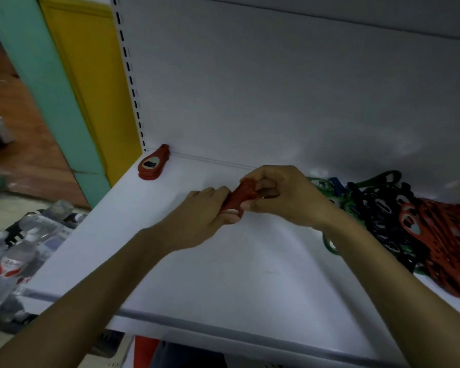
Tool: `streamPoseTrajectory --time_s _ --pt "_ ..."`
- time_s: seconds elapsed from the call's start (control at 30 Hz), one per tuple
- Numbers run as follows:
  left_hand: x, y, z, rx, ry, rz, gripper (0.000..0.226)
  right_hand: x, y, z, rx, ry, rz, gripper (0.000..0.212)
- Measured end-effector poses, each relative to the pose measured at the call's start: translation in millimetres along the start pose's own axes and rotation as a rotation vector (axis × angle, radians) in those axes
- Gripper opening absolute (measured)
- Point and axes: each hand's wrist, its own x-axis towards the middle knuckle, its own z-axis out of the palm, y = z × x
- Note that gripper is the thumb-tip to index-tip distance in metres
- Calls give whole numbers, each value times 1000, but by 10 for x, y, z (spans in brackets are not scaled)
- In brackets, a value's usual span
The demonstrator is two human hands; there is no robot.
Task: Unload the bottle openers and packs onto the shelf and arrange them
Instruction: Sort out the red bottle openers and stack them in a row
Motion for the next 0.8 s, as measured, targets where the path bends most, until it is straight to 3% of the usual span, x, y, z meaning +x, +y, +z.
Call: streamPoseTrajectory --time_s 0.17,0.23,0.3,0.33,0.4,0.47,0.6,0.8 --pt "-13 -227 -115 -268 45 -63 16 329 -136 154 -169 0 -103 25" --pt "-52 -350 -173 -281 120 -96 47 453 -141 211 -187 12 -135 26" --pt "-96 -535 -264 -126 249 -114 78 610 -128 265 -221 67 -165 27" --pt "-120 -641 -306 -3 320 -128 82 701 -118 292 -247 111 -178 29" --pt "-183 -854 -353 165 450 -217 70 916 -88 373 -336 200 -200 32" --pt "-207 -965 -310 177 490 -350 56 1121 -32 476 -488 260 -242 35" --pt "-178 -1137 -188 174 393 -463 49 1492 82 844 -741 294 -351 30" --pt "-159 -1210 -174 234 336 -492 48 1600 179 1204 -873 351 -538 31"
